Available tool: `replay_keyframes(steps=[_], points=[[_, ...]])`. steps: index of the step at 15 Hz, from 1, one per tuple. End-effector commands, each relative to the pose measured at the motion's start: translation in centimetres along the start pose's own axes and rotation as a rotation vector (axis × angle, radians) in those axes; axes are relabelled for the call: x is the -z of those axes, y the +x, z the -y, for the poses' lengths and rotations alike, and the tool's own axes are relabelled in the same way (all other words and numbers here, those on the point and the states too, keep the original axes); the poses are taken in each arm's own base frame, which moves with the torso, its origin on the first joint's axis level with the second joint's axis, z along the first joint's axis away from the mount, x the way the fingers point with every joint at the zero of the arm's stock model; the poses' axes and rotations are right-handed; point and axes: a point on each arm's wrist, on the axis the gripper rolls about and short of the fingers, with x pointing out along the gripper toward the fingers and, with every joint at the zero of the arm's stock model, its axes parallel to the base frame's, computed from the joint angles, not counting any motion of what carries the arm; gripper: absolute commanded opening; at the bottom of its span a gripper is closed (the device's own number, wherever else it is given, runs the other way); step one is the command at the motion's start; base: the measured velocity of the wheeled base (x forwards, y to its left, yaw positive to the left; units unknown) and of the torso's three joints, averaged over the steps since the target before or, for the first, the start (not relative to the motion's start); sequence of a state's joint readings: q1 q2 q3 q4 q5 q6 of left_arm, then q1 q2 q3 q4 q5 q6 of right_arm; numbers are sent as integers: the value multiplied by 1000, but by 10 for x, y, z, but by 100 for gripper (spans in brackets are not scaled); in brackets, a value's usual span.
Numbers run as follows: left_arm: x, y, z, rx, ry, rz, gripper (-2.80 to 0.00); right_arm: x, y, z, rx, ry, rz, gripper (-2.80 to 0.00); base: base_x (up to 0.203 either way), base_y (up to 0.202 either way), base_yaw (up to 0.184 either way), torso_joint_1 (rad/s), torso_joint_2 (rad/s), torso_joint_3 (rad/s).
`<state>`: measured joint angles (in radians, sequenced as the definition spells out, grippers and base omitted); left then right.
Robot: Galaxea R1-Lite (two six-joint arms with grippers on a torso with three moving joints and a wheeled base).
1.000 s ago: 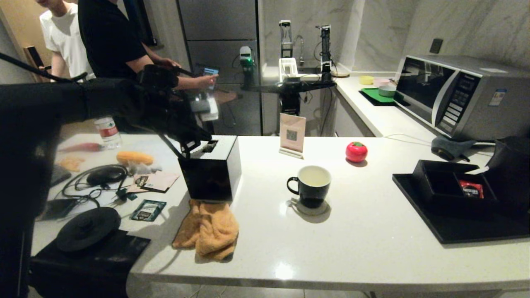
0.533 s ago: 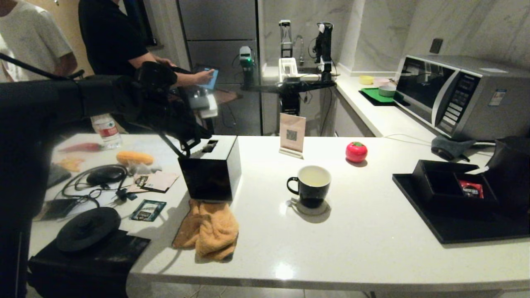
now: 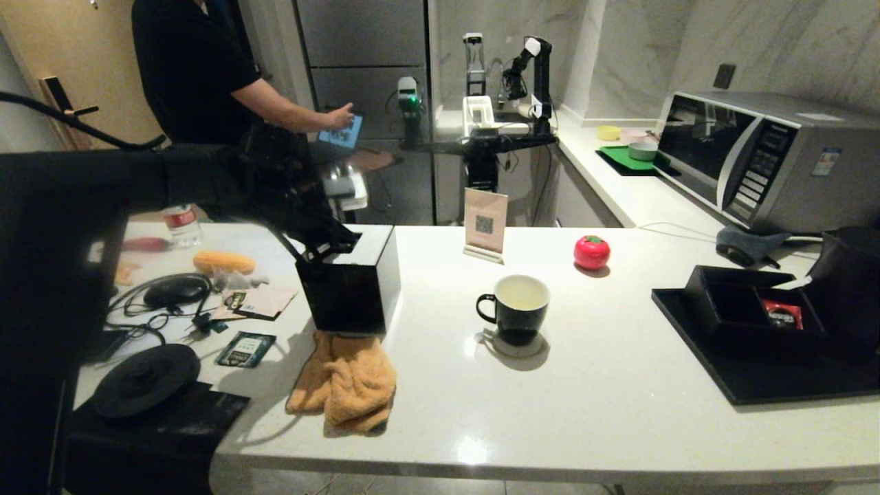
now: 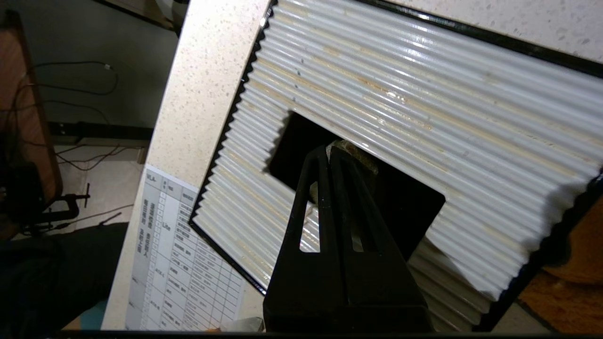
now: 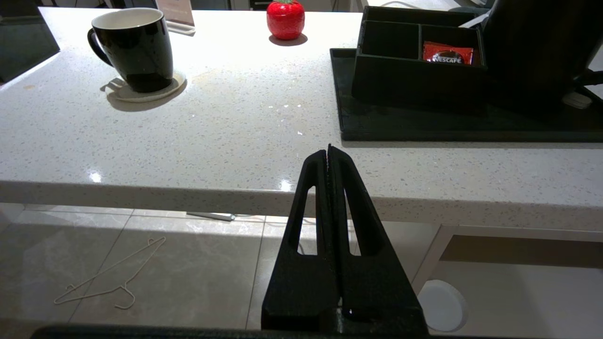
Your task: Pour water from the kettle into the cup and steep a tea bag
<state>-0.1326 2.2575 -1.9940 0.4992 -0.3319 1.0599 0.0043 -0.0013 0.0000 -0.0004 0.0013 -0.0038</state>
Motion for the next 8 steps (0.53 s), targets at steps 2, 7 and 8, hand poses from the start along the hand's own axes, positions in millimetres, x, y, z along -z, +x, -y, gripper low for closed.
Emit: replay_keyframes(steps=[2,7,8], points=[[6,10,3,21,-1,-12,-280,0,0,0,-1,-1,0,-280,0,0,0,0,0,0],[4,6,1,10,17,-8,-280,0,0,0,-1,-1,-1,-280,0,0,0,0,0,0],[3,5,-1,-4,25,1,-280,0,0,0,-1,-1,0,-280,0,0,0,0,0,0]])
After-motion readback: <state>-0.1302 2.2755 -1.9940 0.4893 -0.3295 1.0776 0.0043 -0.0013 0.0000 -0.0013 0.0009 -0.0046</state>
